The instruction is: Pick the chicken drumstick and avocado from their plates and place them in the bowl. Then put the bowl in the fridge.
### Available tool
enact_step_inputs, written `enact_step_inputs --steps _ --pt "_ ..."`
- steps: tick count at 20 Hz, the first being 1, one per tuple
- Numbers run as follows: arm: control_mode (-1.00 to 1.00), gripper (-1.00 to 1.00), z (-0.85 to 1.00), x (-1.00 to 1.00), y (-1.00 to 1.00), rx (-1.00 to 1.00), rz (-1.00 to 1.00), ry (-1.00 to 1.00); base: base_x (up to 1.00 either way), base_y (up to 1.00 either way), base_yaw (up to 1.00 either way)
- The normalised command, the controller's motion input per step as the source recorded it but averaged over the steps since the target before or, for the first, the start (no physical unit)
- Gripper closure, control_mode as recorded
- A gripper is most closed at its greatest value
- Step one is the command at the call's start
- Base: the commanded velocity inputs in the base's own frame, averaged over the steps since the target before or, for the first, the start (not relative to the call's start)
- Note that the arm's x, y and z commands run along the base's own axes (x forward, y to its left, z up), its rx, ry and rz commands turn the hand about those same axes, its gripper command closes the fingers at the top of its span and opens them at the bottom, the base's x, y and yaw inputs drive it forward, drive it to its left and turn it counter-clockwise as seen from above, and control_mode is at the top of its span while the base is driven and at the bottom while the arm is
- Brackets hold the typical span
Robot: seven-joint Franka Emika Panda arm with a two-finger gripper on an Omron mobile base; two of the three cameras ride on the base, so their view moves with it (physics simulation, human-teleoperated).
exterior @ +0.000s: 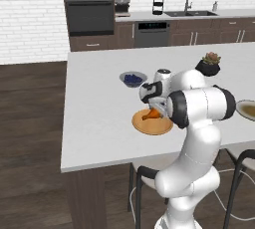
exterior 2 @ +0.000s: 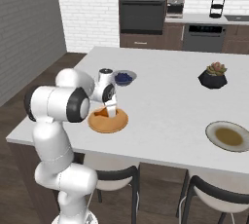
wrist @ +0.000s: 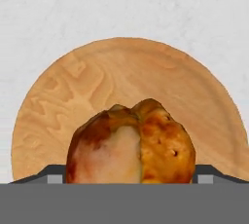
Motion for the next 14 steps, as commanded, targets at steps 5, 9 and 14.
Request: enact_step_inputs --steps 5,9,14 --pt "-1.00 1.00 1.00 -0.63 0.07 0.00 0.22 -0.06 0.00 0.00 0.00" --pt "-1.00 1.00 1.00 -0.74 0.12 0.01 0.40 0.02 0.00 0.00 0.00" --pt "-1.00 1.00 0.75 -1.00 0.16 -0.01 0.35 -0.01 0.00 0.00 0.00"
